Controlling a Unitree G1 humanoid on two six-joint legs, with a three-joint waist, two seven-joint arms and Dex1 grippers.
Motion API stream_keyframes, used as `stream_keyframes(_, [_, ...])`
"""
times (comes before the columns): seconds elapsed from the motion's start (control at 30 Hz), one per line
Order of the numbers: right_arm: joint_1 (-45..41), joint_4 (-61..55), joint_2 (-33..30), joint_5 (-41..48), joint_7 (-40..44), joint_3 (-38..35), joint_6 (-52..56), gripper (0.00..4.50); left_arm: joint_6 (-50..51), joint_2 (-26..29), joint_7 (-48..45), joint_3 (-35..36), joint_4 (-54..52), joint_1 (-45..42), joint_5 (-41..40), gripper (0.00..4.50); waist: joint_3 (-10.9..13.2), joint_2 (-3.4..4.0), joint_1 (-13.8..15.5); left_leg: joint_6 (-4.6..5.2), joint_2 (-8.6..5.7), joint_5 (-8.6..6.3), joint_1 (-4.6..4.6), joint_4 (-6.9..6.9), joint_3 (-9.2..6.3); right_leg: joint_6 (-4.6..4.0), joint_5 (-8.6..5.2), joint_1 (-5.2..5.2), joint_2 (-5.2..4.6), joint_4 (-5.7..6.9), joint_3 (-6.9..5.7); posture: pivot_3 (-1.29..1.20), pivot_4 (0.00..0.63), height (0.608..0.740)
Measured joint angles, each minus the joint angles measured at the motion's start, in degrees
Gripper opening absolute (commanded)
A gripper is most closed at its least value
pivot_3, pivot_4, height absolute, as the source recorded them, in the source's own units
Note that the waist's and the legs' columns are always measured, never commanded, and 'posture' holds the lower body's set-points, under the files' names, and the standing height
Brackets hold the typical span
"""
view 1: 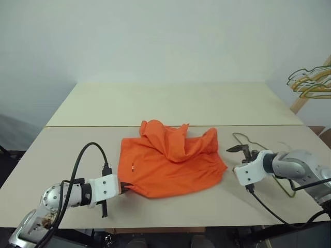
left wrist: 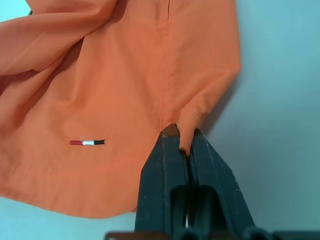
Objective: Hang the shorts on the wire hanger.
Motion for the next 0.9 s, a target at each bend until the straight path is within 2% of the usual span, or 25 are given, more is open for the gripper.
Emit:
stream_keyframes(0.23, [-0.6,0.8,1.0,2.3,2.4,2.6,-5.0,4.5,0.0,0.0,-0.3,-0.1,0.0,0.0,-0.5,0.01,0.0,0.0,0.2,0.02,0.0,-0.01,0.0,0.01,-0.01,0.0,0.0,0.03,0.0,0.01,0.0,0.07,0.0,0.74])
stream_keyframes(0.33, [-0.7,1.0,1.0,2.4,3.7,3.1,-5.6,3.86,0.0,-0.1,-0.3,-0.2,0.0,0.0,-0.5,0.0,0.0,0.0,0.2,0.03,0.0,-0.01,0.02,0.01,-0.01,0.0,0.0,0.03,0.0,0.02,0.0,0.07,0.0,0.74])
stream_keyframes(0.57, [-1.8,2.9,1.0,2.0,4.5,3.5,-7.7,1.29,-0.2,-0.1,-0.3,-0.5,0.0,0.2,-0.4,0.0,0.0,0.0,0.1,0.02,0.0,-0.01,0.02,0.01,-0.01,-0.01,0.0,0.03,0.0,0.02,0.0,0.06,0.0,0.74])
stream_keyframes(0.7, [-2.6,3.8,1.6,0.4,3.9,3.5,-8.5,0.02,-0.8,-0.2,-0.3,-0.5,0.4,-0.1,-0.4,0.0,0.0,0.01,0.1,0.02,0.0,-0.01,0.03,0.01,-0.01,-0.01,0.0,0.03,0.0,0.02,0.0,0.06,0.0,0.74])
stream_keyframes(0.9, [-2.3,4.1,2.0,-0.4,4.2,4.1,-8.6,0.02,-1.7,-0.4,-0.3,-0.5,1.5,-0.1,-0.3,0.0,0.0,0.0,0.1,0.02,0.0,-0.01,0.03,0.01,-0.01,-0.02,-0.01,0.04,0.0,0.03,0.0,0.06,0.0,0.74])
